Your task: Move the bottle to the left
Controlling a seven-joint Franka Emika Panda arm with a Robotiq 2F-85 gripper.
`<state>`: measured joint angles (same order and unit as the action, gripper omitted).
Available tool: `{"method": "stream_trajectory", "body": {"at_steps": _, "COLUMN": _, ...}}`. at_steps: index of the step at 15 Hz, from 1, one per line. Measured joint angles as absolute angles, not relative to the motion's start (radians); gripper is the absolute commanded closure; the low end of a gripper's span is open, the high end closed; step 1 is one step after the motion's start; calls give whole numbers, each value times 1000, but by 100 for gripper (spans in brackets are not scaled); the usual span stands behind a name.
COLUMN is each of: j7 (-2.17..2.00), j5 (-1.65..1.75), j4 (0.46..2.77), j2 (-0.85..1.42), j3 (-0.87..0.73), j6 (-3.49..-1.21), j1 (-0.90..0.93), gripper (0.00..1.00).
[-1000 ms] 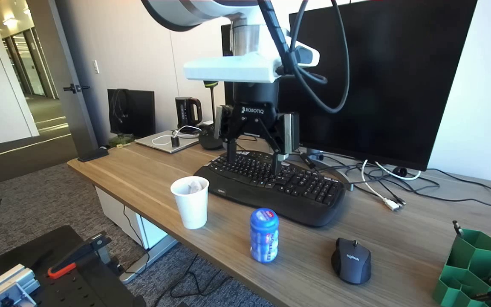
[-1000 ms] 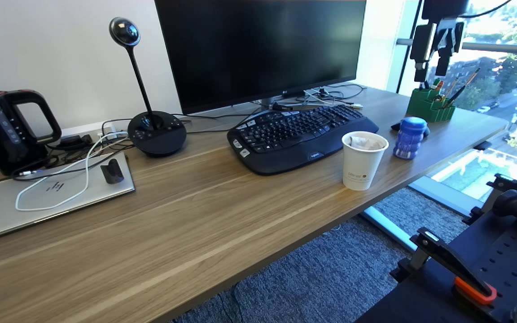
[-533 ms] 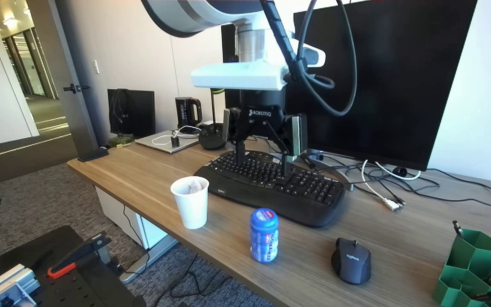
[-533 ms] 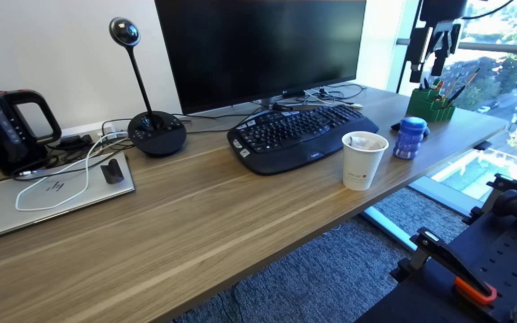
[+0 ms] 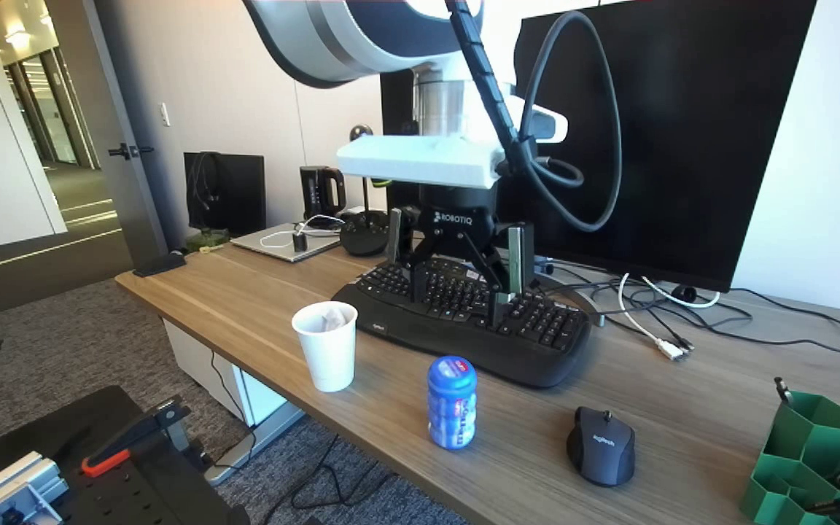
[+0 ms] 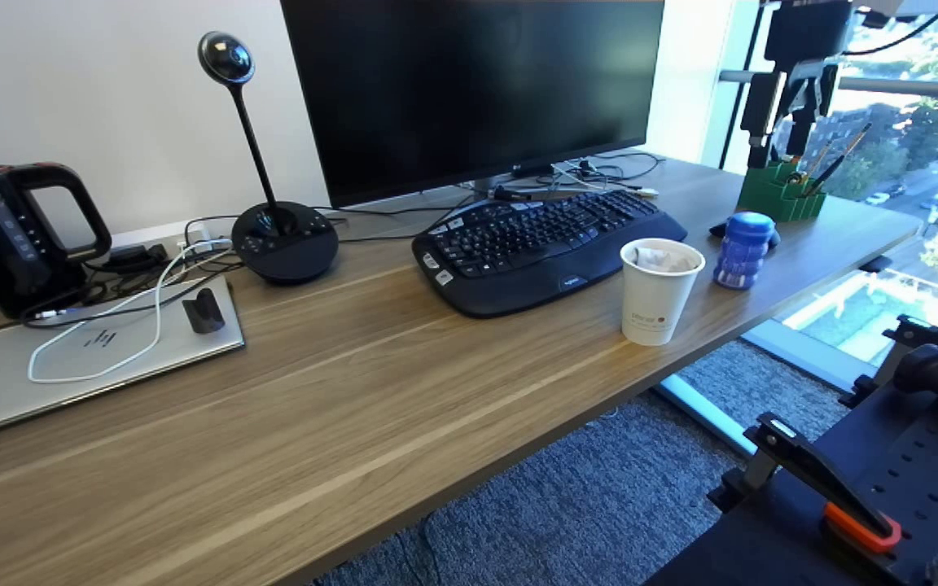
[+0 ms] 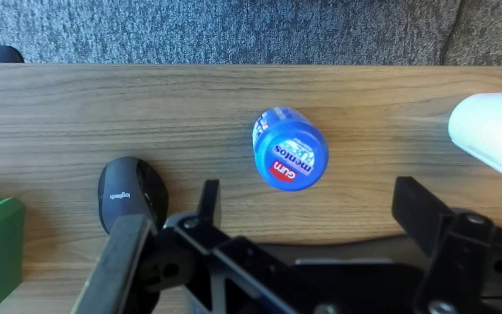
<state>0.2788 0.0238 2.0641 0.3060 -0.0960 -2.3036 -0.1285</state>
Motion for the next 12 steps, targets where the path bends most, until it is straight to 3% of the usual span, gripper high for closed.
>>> {"method": "stream_trajectory", "body": {"at_steps": 12, "j7": 314, "j5": 28, "j4": 2062, "j2": 361, "j3": -95, "j6": -2304, "j1": -128, "gripper": 0}}
